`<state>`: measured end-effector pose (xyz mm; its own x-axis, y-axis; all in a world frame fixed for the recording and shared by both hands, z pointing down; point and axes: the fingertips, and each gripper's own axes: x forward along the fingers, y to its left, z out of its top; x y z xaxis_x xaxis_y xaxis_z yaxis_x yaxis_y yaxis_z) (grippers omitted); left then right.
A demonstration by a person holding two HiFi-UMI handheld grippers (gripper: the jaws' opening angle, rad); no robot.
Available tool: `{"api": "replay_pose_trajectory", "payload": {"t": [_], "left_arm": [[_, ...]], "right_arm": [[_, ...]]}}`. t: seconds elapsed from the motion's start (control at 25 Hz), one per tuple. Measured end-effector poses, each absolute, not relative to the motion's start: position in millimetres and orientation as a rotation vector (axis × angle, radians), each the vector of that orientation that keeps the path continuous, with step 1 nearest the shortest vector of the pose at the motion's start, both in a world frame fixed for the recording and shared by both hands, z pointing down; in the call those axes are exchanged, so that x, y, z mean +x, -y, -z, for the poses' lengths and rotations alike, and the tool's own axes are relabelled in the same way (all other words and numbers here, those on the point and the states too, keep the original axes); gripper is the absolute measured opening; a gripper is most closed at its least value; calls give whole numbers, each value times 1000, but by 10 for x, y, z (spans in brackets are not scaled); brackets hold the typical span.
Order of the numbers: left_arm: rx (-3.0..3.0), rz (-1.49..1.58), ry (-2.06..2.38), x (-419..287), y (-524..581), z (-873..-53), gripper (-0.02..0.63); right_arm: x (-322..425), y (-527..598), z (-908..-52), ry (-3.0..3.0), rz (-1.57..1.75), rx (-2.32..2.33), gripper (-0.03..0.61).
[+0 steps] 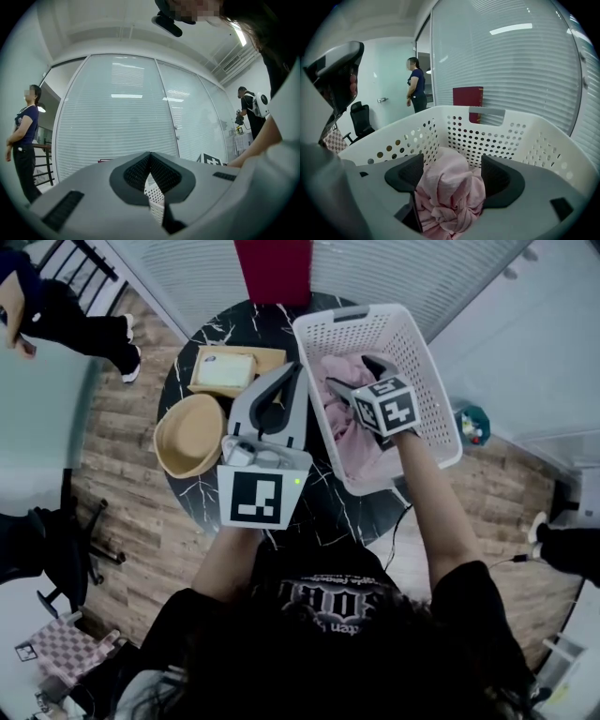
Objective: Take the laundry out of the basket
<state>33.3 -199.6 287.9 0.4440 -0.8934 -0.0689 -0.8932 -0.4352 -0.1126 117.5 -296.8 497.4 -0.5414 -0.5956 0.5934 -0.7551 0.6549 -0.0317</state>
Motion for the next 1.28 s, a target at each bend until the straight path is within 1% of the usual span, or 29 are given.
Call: {"api": "replay_pose_trajectory", "payload": {"t": [0.48, 1.16, 1.24, 1.28], "left_arm": [[-2562, 14, -1588, 337, 2069, -2912, 0], [-2572, 28, -1591, 314, 2127, -2968, 0], [-2572, 34, -1593, 310, 2133, -2975, 0], [-2573, 34, -1593, 312, 2134, -2979, 0]], "right_arm": [[1112, 2967, -5337, 2295, -392, 1021, 379], [1175, 2935, -5659, 2190, -557, 957, 377], [1174, 2935, -5669, 2182, -555, 949, 370], [1172, 2934, -5673, 2179, -548, 944, 357]]}}
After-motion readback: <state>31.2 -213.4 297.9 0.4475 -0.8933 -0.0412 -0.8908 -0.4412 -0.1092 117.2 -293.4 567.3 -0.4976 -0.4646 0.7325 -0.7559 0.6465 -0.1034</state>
